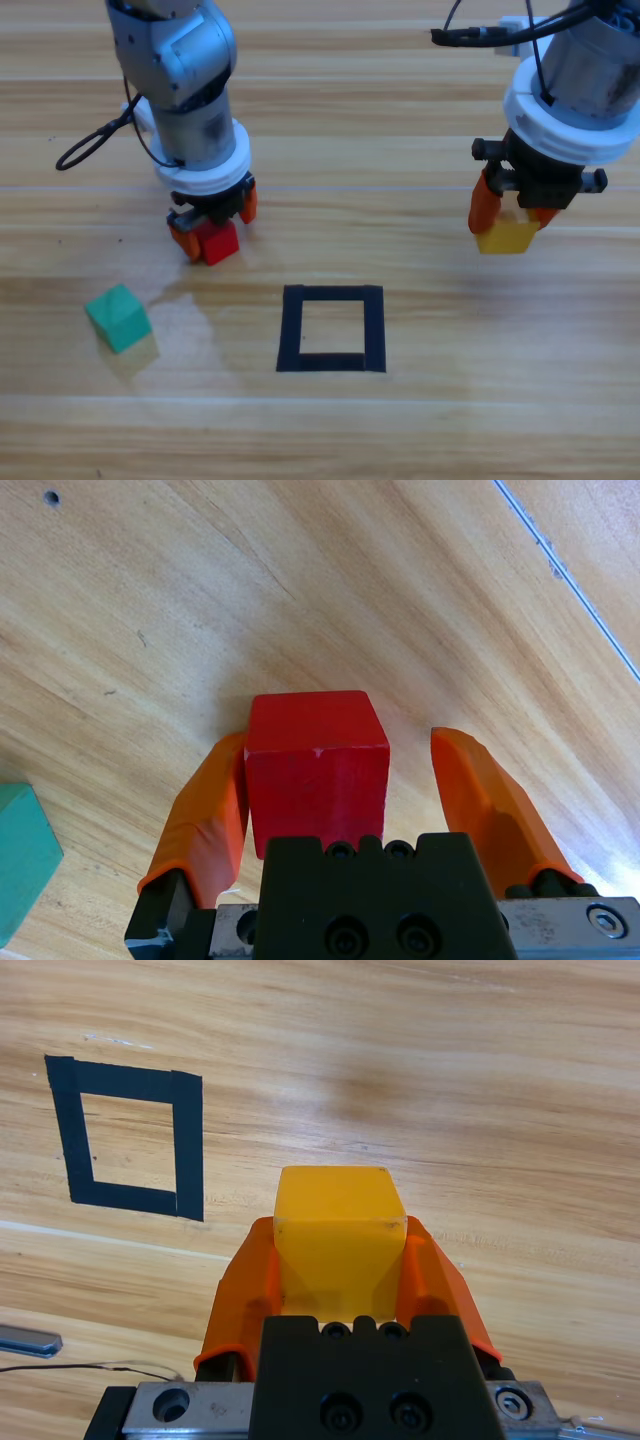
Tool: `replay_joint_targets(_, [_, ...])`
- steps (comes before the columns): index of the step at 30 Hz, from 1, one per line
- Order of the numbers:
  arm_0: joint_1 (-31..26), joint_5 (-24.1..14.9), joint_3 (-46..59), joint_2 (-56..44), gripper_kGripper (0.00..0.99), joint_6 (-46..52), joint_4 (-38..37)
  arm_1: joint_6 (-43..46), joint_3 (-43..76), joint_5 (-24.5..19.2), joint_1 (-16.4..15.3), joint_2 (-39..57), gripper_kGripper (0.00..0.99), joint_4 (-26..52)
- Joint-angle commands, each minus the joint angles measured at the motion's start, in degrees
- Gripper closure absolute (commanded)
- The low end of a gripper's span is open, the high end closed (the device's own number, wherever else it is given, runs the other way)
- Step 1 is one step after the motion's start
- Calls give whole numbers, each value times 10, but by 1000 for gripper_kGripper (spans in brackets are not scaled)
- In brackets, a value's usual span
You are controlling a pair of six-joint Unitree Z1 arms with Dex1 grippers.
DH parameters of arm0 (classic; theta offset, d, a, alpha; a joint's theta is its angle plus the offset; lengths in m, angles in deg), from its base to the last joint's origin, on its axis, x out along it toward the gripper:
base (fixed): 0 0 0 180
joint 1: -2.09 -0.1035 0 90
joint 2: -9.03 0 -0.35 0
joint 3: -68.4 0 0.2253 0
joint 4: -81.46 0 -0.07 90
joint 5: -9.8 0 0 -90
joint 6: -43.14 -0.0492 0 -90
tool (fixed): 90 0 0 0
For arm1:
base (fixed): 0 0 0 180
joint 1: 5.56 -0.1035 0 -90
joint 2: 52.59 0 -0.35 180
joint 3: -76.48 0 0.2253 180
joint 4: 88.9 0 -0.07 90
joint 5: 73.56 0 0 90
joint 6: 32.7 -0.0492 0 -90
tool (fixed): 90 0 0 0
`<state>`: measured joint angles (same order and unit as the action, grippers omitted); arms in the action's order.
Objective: Stack the blocks in the rectangular block: red at the bottom, yellow in the middle, green on top
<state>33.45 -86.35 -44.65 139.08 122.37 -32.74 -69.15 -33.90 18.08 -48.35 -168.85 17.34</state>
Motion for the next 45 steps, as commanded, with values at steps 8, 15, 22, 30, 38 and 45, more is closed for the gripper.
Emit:
replay_joint_targets(8, [-15,3,-73,51,952,-115,98,1,21,9,11,44,938,-10])
replay_joint_targets(15, [31,37,-243,57,990,-367,181,-4,34,11,17,75,938,-10])
replay_joint_targets(22, [114,46,-233,23,990,-506,196,-2,46,11,24,98,938,-10])
replay_joint_targets(30, [203,24,-208,35,990,-459,196,-3,41,13,24,85,938,-10])
replay_joint_targets(38, [237,-9,-179,29,990,-180,203,-2,39,14,24,74,938,-10])
replay_joint_targets(45, [239,-9,-185,27,990,-98,203,0,35,18,24,61,938,-10])
